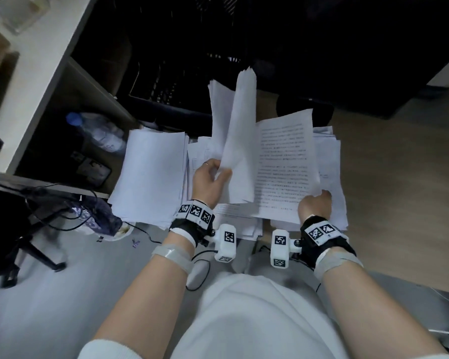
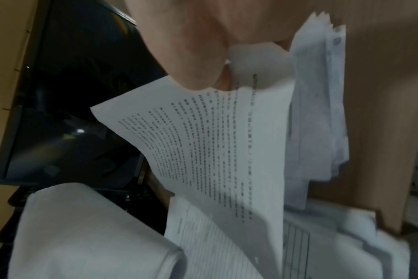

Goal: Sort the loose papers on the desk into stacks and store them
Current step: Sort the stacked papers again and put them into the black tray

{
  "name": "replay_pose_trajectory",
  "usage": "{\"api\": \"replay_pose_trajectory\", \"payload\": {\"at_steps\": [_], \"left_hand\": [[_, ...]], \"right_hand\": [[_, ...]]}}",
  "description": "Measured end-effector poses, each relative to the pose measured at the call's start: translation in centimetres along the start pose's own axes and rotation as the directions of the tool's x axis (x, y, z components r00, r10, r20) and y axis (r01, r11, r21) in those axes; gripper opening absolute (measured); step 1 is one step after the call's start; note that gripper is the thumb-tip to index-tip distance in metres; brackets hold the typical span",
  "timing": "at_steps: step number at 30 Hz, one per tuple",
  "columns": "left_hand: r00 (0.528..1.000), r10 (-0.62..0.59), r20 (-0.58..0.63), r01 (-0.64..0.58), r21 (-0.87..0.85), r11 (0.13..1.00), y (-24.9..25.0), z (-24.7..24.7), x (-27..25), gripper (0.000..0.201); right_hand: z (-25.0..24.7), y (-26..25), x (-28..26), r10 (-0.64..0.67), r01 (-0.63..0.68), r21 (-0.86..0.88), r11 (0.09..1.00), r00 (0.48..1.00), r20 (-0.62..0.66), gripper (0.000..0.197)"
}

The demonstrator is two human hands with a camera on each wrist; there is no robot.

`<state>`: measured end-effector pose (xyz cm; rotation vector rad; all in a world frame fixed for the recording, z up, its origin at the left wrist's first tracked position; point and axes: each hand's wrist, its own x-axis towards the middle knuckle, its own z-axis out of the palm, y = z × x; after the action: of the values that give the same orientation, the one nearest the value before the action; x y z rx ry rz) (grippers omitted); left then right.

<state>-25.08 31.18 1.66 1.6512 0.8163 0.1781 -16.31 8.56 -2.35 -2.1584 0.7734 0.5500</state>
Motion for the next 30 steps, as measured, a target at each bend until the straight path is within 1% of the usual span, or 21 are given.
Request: {"api": "replay_pose_trajectory", "payload": {"at_steps": [2,6,7,8,10,11,12,13,14,15,16,17,19,20,21,22,23,25,26,28,30], "left_hand": [[0.999,-0.047,-0.023,0.046,-0.034,0.998,-0.3,2.1,-0.5,0.009],[0.995,-0.1,-0.002,0.1,-0.013,0.995,-1.1,5.5,-1.2,0.005],[0.994,-0.111,-0.01,0.111,0.0,0.994,-1.2,6.1,-1.3,0.006],[0.992,-0.124,-0.015,0.124,0.003,0.992,-1.3,6.6,-1.3,0.008],[0.988,-0.154,-0.022,0.154,0.018,0.988,-1.2,7.6,-1.6,0.016],[0.987,-0.158,-0.024,0.159,0.029,0.987,-1.0,8.0,-1.7,0.024],[0.987,-0.162,-0.026,0.162,0.035,0.986,-0.8,8.5,-1.7,0.03],[0.986,-0.166,-0.024,0.167,0.042,0.985,-0.5,8.9,-1.8,0.031],[0.985,-0.173,-0.024,0.174,0.051,0.983,-0.3,9.3,-1.9,0.03],[0.983,-0.183,-0.022,0.184,0.065,0.981,-0.2,9.6,-1.9,0.028],[0.982,-0.186,-0.023,0.187,0.074,0.98,-0.2,9.7,-1.8,0.025],[0.983,-0.183,-0.02,0.184,0.076,0.98,0.0,9.7,-1.8,0.024],[0.985,-0.17,-0.002,0.17,0.06,0.984,0.6,9.5,-1.7,0.02],[0.987,-0.16,0.014,0.159,0.054,0.986,0.9,9.3,-1.7,0.018],[0.988,-0.149,0.037,0.146,0.057,0.988,1.2,9.0,-1.7,0.018],[0.988,-0.14,0.067,0.136,0.066,0.989,1.5,8.8,-1.7,0.017],[0.987,-0.135,0.091,0.128,0.082,0.988,1.6,8.5,-1.8,0.017],[0.986,-0.122,0.115,0.108,0.12,0.987,1.4,7.9,-1.7,0.019],[0.986,-0.119,0.118,0.103,0.137,0.985,1.2,7.5,-1.7,0.019],[0.987,-0.12,0.105,0.101,0.176,0.979,1.1,6.5,-1.7,0.019],[0.987,-0.128,0.093,0.109,0.186,0.977,0.5,5.1,-1.4,0.019]], "right_hand": [[-1.7,1.0,1.5,0.019,-0.019,-0.011,1.0,1.0,-0.025,0.042],[-4.1,2.3,3.7,0.067,-0.068,-0.029,0.997,0.998,-0.009,0.04],[-4.3,2.5,4.2,0.087,-0.087,-0.033,0.996,0.996,-0.006,0.043],[-4.4,2.5,4.4,0.084,-0.084,-0.054,0.995,0.996,-0.02,0.051],[-4.4,2.5,4.5,0.016,-0.03,-0.107,0.994,0.992,-0.122,0.069],[-4.3,2.2,4.4,-0.036,0.024,-0.081,0.996,0.989,-0.145,0.071],[-4.3,1.6,4.1,-0.096,0.093,-0.039,0.995,0.991,-0.089,0.068],[-4.2,1.0,4.0,-0.152,0.151,0.041,0.988,0.988,0.033,0.063],[-4.2,0.0,3.7,-0.208,0.184,0.133,0.974,0.96,0.19,0.057],[-4.2,-1.0,3.2,-0.247,0.181,0.213,0.96,0.908,0.339,0.054],[-4.2,-2.1,2.6,-0.29,0.175,0.28,0.944,0.843,0.452,0.055],[-4.1,-3.1,2.2,-0.32,0.161,0.327,0.931,0.792,0.52,0.058],[-4.0,-4.7,1.3,-0.362,0.182,0.343,0.921,0.723,0.589,0.06],[-3.9,-5.1,1.1,-0.381,0.201,0.346,0.917,0.699,0.605,0.053],[-4.0,-5.5,0.8,-0.384,0.205,0.342,0.917,0.684,0.62,0.043],[-3.9,-5.6,0.6,-0.382,0.204,0.338,0.919,0.673,0.633,0.036],[-3.7,-5.5,0.6,-0.38,0.195,0.341,0.92,0.665,0.643,0.037],[-3.2,-5.4,0.3,-0.36,0.177,0.331,0.927,0.671,0.649,0.05],[-2.8,-5.4,0.2,-0.342,0.165,0.323,0.932,0.691,0.637,0.053],[-1.7,-5.4,0.1,-0.277,0.111,0.301,0.947,0.755,0.594,0.047],[-0.9,-5.7,-0.2,-0.236,0.085,0.304,0.949,0.829,0.507,0.034]]}}
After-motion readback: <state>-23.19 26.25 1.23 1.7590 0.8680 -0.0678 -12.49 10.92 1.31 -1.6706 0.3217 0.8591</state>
